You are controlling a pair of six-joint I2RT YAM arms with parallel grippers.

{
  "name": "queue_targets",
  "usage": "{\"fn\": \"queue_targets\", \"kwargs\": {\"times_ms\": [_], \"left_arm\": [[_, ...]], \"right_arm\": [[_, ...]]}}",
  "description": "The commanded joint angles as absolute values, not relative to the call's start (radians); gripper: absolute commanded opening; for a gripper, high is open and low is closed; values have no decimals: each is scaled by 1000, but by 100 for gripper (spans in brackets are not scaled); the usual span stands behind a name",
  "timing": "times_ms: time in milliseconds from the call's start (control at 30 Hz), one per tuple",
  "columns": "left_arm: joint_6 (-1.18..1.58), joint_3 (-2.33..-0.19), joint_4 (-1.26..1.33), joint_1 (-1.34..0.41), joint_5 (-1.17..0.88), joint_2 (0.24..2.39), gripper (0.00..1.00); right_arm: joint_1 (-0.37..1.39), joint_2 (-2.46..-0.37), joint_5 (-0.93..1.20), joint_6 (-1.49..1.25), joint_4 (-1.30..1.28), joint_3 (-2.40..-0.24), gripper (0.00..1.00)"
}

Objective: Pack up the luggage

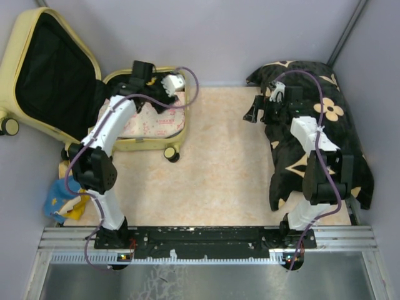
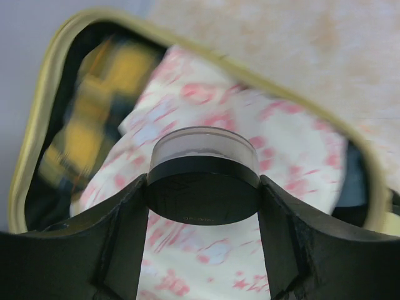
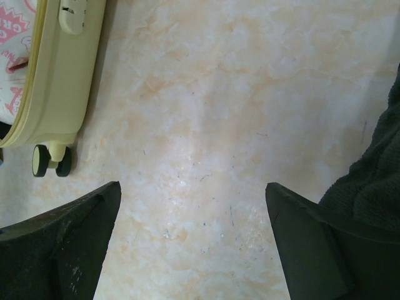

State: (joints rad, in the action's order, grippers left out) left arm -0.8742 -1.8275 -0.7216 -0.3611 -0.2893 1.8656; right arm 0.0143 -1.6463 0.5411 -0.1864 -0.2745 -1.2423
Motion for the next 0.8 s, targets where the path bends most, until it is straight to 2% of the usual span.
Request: {"fn": "queue_targets", "kwargs": {"times_ms": [0, 400, 767], "left_arm": [[-673, -1883, -555, -237, -238, 1857, 45], [-543, -2036, -450, 73, -148, 2057, 48], [-549, -2111, -402, 134, -119, 2237, 51]], "right_arm": [[8, -1696, 598, -217, -222, -1315, 99], [7, -1721, 599, -210, -244, -1340, 99], [8, -1723, 580, -170, -273, -1363, 99]]}}
